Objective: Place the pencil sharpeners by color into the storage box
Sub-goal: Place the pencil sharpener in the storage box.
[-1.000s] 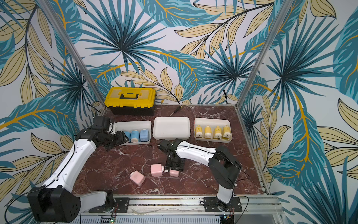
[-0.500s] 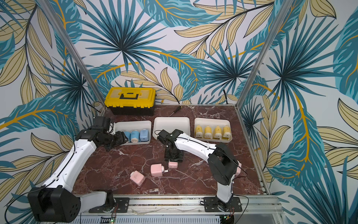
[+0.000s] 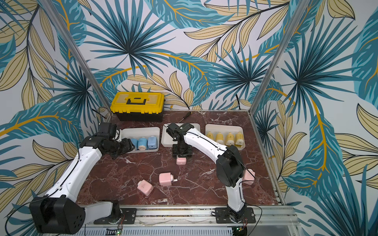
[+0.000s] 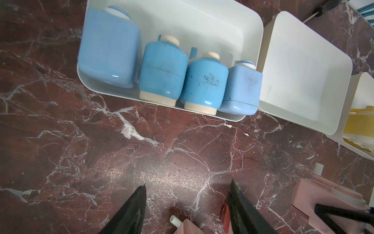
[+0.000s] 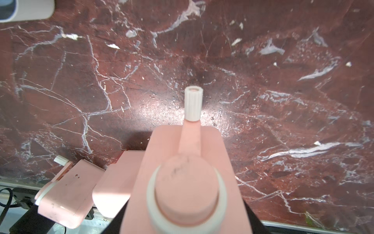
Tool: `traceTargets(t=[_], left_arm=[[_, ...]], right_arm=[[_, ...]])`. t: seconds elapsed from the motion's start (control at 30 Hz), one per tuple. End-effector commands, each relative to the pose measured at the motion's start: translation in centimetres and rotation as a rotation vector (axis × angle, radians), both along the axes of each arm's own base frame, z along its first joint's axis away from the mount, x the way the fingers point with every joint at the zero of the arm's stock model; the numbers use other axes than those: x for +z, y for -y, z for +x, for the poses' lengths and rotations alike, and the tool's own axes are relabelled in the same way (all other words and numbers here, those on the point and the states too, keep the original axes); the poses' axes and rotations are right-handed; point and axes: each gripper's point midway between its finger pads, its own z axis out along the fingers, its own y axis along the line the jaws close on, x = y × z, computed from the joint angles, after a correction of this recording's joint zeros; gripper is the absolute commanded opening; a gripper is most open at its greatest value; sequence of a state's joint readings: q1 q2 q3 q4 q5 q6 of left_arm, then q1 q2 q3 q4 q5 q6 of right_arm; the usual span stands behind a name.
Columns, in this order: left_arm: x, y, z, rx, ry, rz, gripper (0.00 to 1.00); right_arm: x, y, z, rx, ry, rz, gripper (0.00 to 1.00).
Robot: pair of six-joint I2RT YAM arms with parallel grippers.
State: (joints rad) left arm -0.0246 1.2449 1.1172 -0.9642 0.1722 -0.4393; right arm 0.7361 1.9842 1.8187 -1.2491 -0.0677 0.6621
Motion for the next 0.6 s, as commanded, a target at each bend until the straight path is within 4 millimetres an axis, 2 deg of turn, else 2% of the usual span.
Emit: traceTargets(t=[0.0, 0.2, 0.37, 0.57], left_arm=[[0.7, -0.1, 0.7, 0.013, 0.026, 0.004, 0.66], [0.7, -0.2, 0.7, 0.02, 0.023, 0.004, 0.66], [0.4, -0.2, 0.8, 0.02, 0.012, 0.006, 0.66], [0.1, -0.1, 1.0, 0.012, 0.004, 0.007, 0.66]], right_arm=[[1.4, 0.8, 0.2, 0.074, -0.016, -0.036, 0.44], [3.6, 0.8, 3.1, 0.111, 0.03, -0.02, 0.44], [4.3, 0.9, 5.7, 0.135, 0.072, -0.005, 0.43], [4.4, 3.1, 9.1, 0.121, 0.105, -0.019, 0.43]])
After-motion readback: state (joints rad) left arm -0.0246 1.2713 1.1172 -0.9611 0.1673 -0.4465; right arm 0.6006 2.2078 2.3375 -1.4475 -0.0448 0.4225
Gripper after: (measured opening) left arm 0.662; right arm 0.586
